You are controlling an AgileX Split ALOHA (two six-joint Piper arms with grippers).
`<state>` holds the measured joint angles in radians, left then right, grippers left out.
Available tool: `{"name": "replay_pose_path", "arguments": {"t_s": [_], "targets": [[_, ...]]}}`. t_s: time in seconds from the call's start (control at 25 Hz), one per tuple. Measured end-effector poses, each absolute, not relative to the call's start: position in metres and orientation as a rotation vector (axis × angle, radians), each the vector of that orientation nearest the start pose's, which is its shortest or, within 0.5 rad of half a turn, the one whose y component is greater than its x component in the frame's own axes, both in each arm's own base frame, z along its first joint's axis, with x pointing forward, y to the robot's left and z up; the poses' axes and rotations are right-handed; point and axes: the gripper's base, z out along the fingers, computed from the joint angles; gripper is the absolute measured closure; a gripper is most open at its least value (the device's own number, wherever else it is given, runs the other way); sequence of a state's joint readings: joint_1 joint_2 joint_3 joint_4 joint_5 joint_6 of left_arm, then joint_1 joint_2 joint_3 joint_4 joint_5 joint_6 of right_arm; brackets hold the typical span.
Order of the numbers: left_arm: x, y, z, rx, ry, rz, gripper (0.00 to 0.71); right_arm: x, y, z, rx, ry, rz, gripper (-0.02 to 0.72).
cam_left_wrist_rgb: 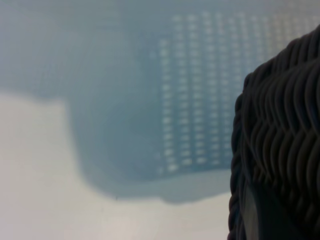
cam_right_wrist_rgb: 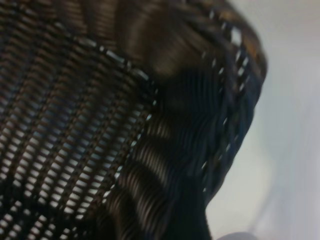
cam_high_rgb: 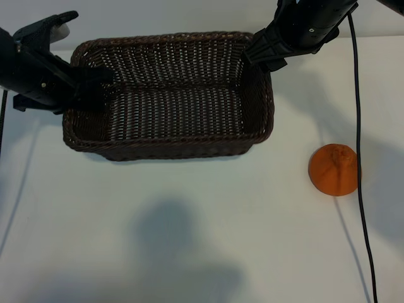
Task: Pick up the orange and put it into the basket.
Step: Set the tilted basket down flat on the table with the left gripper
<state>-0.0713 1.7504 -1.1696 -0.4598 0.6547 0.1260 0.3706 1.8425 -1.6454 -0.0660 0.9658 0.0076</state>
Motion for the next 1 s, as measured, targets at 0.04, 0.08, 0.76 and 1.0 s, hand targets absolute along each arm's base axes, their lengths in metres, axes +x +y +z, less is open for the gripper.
{"name": "replay_pose_path", "arguments": {"t_s": [0.04, 0.08, 0.76, 1.0], "targets": [[0.359, -0.050, 0.215, -0.147, 2.678, -0.469, 0.559, 0.382, 0.143, 0.299, -0.508, 2.594, 0.043, 0.108], [0.361, -0.051, 0.213, -0.150, 2.680, -0.475, 0.559, 0.382, 0.143, 0.299, -0.508, 2.594, 0.043, 0.108], [0.372, -0.055, 0.172, -0.133, 2.753, -0.457, 0.559, 0.382, 0.143, 0.299, -0.508, 2.594, 0.043, 0.108], [0.373, -0.054, 0.166, -0.121, 2.774, -0.445, 0.559, 0.382, 0.143, 0.299, -0.508, 2.594, 0.043, 0.108]]}}
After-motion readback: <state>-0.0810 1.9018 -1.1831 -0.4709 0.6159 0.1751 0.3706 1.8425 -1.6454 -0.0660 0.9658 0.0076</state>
